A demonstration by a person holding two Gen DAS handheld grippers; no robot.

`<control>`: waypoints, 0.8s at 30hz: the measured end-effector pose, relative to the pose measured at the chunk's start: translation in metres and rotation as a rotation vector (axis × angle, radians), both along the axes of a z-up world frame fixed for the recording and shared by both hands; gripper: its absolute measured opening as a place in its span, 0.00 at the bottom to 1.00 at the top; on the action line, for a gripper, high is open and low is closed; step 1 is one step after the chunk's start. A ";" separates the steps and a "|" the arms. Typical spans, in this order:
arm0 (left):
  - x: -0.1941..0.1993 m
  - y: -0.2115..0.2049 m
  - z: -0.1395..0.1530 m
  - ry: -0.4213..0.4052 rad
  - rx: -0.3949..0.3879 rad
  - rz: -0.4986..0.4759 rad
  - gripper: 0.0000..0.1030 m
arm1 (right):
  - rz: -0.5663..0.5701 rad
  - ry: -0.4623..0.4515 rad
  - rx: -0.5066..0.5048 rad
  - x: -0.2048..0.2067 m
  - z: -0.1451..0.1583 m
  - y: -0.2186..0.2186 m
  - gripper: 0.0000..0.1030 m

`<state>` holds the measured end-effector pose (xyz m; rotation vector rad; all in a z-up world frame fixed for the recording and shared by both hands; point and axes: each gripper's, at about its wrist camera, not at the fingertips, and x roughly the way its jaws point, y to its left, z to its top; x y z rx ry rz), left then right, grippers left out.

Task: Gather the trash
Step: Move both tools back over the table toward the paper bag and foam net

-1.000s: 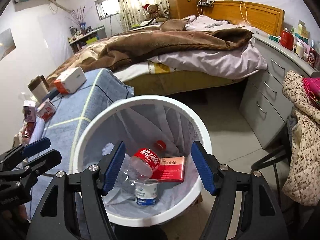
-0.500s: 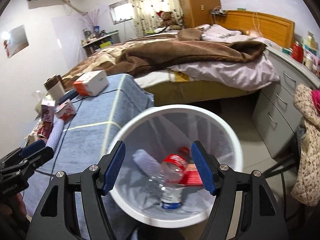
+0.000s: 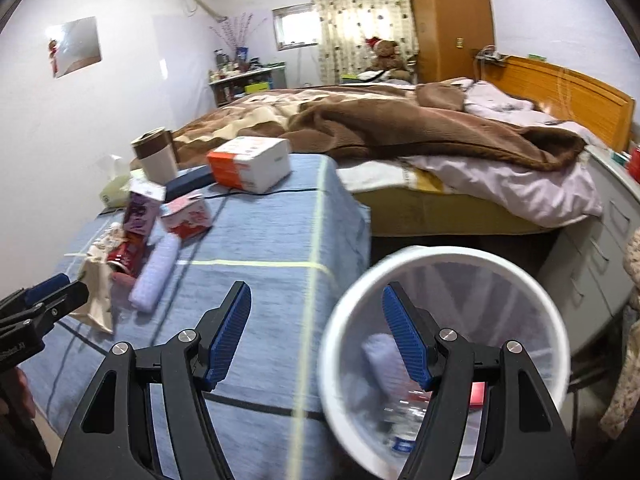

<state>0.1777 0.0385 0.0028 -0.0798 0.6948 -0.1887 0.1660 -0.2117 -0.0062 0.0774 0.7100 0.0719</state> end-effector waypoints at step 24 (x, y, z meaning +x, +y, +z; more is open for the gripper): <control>0.027 0.077 -0.053 0.125 -0.056 0.051 0.67 | 0.257 0.137 0.012 0.079 -0.034 0.129 0.55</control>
